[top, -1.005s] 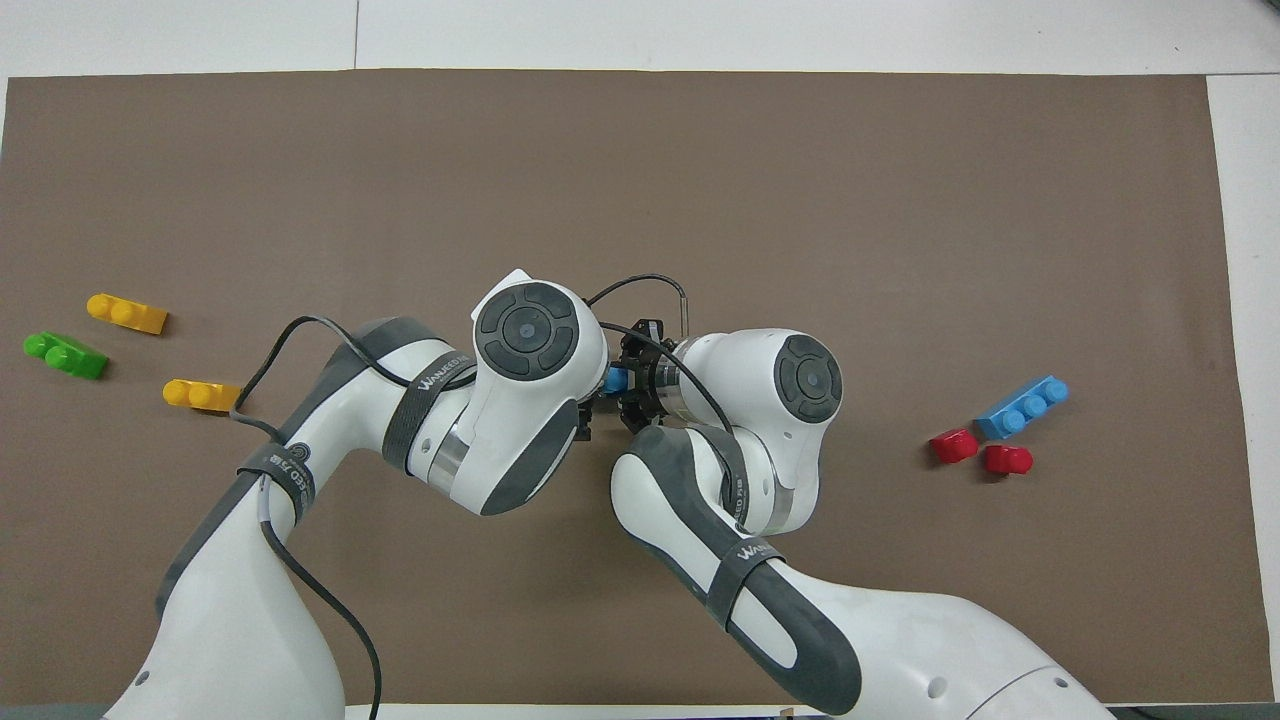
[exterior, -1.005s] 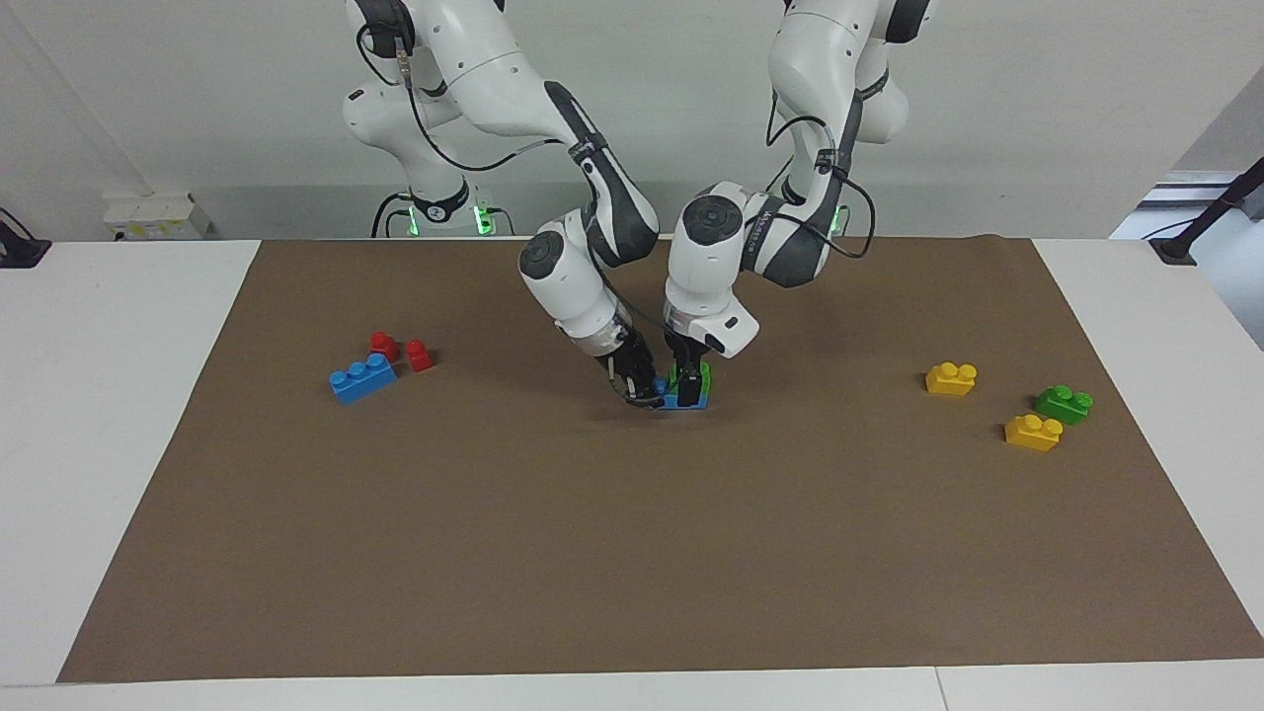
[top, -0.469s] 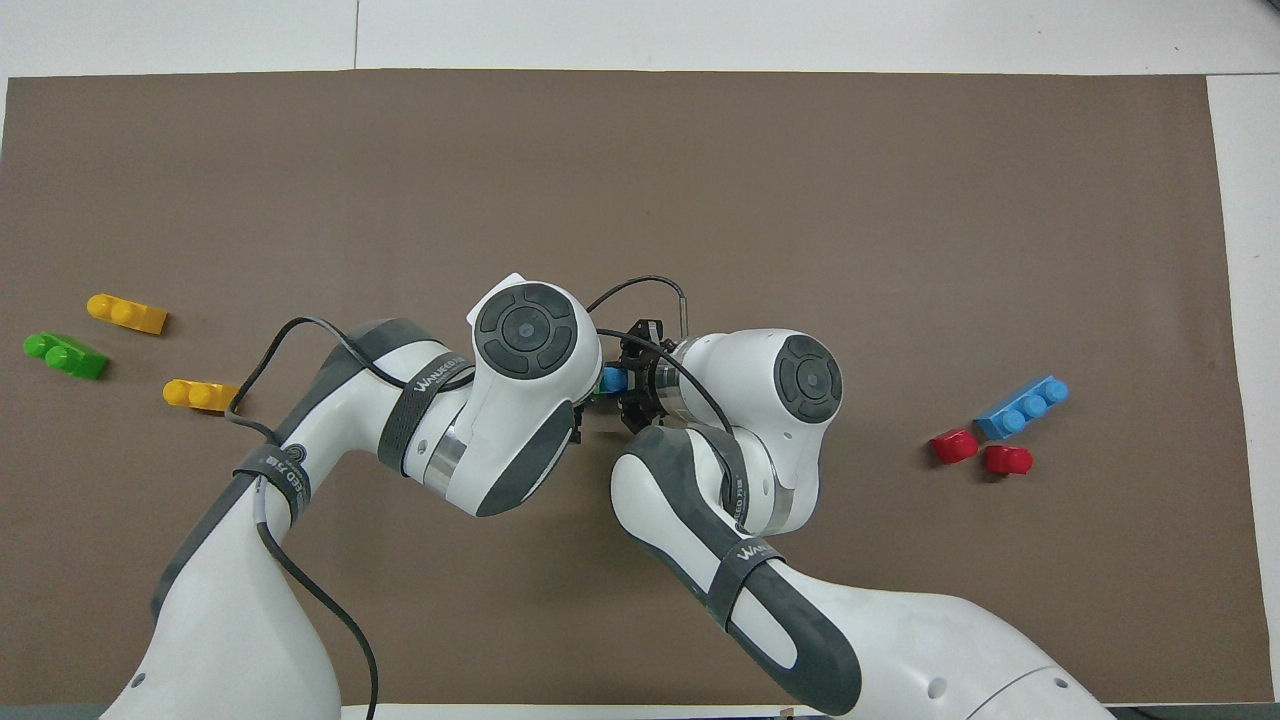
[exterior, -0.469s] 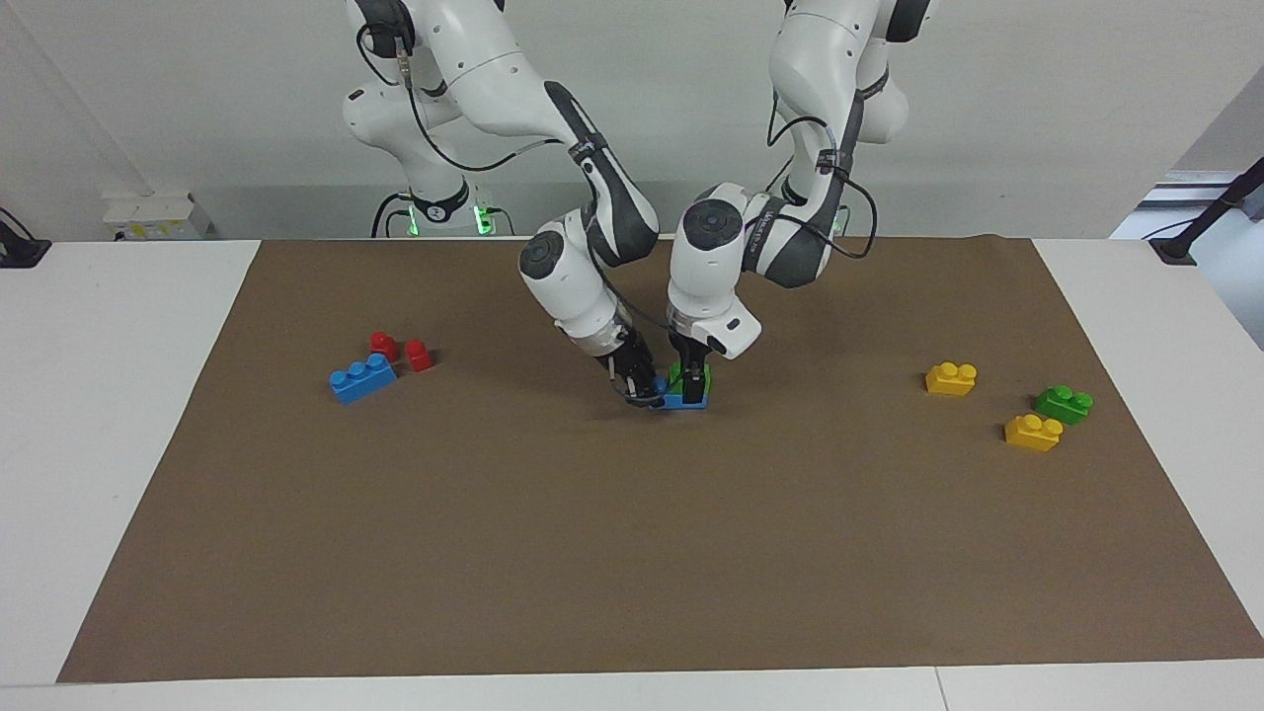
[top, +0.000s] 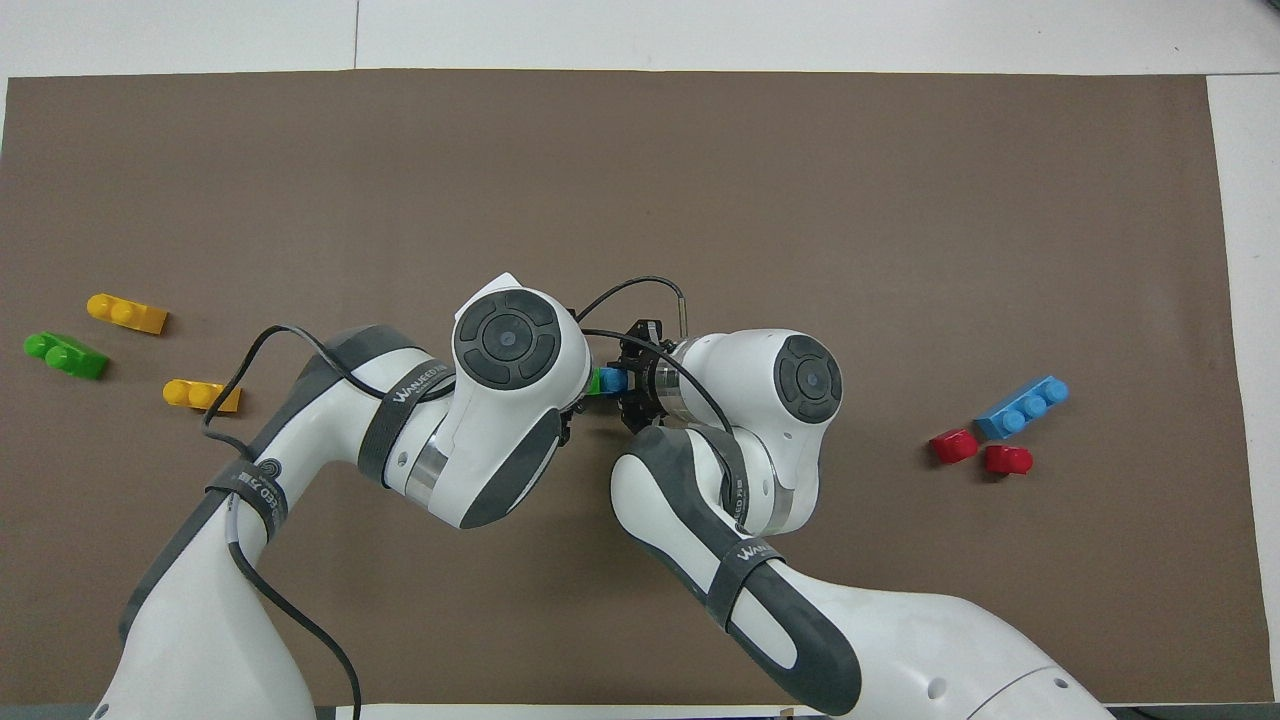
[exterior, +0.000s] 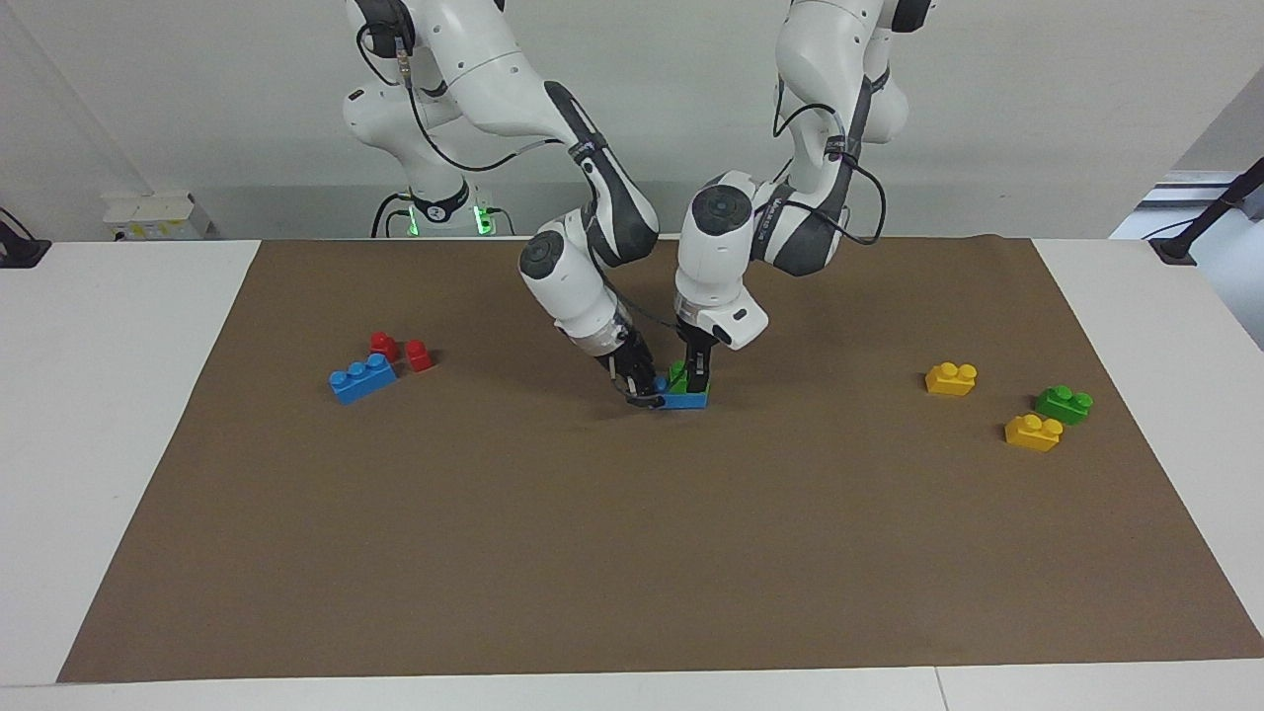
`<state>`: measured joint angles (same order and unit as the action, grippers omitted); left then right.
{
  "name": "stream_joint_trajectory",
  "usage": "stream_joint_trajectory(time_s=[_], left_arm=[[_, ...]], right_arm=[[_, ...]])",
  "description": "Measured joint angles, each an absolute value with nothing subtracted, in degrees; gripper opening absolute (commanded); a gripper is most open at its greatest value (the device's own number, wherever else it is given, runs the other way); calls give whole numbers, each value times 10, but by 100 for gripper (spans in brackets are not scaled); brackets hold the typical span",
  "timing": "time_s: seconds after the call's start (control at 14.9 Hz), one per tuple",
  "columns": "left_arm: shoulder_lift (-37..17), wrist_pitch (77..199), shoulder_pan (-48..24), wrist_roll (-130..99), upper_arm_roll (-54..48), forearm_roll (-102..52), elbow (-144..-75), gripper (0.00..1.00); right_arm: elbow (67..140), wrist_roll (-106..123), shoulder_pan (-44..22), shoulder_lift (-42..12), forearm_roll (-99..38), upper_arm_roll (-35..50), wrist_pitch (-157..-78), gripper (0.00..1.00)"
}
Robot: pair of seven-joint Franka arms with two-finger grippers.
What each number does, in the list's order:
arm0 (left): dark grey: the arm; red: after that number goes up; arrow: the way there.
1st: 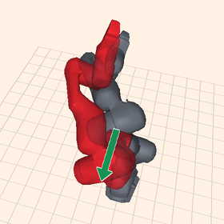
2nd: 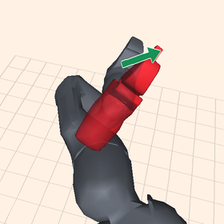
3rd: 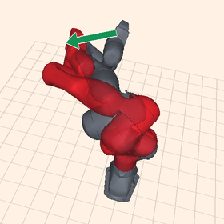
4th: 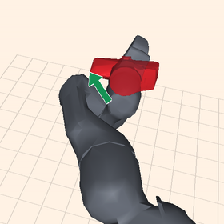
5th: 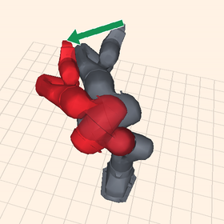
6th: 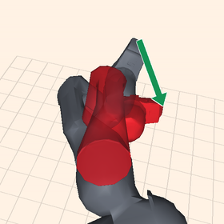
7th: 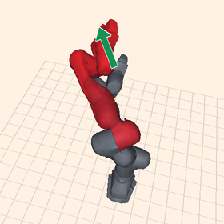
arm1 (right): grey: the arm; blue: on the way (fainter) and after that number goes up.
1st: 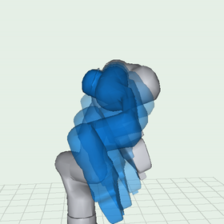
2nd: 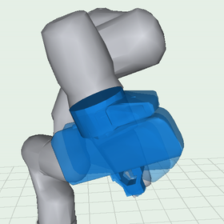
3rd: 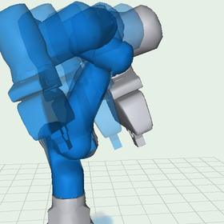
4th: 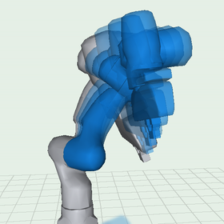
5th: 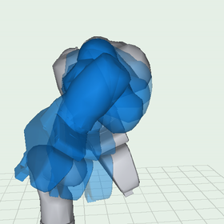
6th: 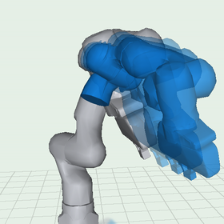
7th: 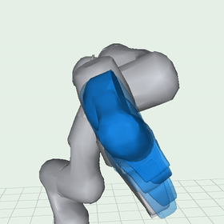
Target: Remove green block with left arm and hold with right
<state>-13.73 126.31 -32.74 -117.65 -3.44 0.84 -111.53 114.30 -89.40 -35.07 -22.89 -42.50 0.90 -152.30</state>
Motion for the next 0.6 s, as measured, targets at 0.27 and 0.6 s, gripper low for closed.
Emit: stream_joint_trajectory(time_s=[0.27,0.6], left_arm=[[-137,1264,-327,-1177,-34,8,-1117,1],[-136,1269,-327,-1178,-33,9,-1117,0]], right_arm=[[1143,-893,-351,-229,-425,9,-1523,0],[1144,-891,-351,-228,-425,9,-1523,0]])
